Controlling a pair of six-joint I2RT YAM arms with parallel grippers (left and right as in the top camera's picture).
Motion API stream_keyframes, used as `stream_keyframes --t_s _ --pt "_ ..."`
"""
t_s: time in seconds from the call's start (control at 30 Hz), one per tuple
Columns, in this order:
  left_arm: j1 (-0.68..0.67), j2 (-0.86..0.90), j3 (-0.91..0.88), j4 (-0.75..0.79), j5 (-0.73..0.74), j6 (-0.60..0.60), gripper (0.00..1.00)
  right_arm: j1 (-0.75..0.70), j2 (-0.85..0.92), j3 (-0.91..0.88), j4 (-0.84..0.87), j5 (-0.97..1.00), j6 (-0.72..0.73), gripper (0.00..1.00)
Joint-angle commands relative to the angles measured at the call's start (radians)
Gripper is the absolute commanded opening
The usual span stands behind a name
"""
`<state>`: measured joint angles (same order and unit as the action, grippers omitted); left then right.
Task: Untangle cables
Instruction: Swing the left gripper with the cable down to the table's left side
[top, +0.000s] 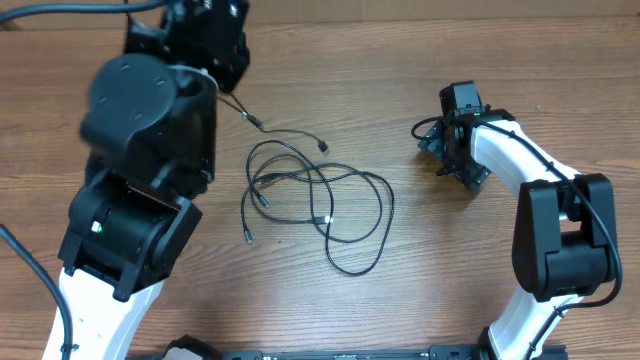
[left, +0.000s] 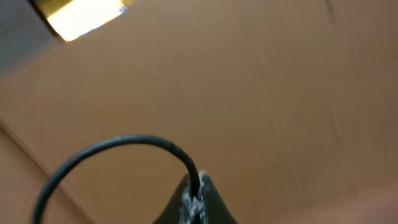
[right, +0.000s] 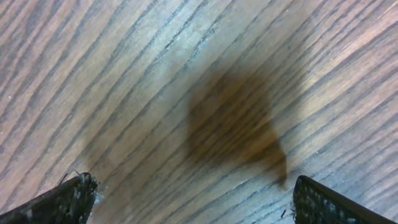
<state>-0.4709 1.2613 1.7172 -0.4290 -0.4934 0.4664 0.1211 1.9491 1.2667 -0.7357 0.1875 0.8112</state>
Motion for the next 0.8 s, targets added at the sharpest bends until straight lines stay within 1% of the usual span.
stream_keyframes --t_s 0.0,0.17,0.27,0.37,0.57,0.67,0.77 --pt "0.0 -0.005 0.009 -0.148 -0.019 -0.179 0.04 -0.001 -0.011 -0.004 0.002 0.009 0.003 1.0" --pt "0.0 0.002 0.001 -0.392 0.014 -0.406 0.04 -0.001 -0.011 -0.004 0.002 0.009 0.003 1.0" --pt "0.0 0.027 -0.002 -0.498 0.015 -0.47 0.04 -0.001 -0.011 -0.004 0.002 0.009 0.003 1.0" --pt "0.0 0.062 -0.002 -0.595 0.016 -0.505 0.04 -0.001 -0.011 -0.004 0.002 0.009 0.003 1.0" --pt "0.002 0.138 -0.003 -0.764 0.002 -0.509 0.04 -0.001 -0.011 -0.004 0.002 0.008 0.003 1.0" --pt "0.014 0.172 -0.003 -0.778 -0.071 -0.508 0.04 -0.001 -0.011 -0.004 0.002 0.009 0.003 1.0" --pt "0.055 0.205 -0.003 -0.715 -0.213 -0.507 0.04 -0.001 -0.011 -0.004 0.002 0.008 0.003 1.0"
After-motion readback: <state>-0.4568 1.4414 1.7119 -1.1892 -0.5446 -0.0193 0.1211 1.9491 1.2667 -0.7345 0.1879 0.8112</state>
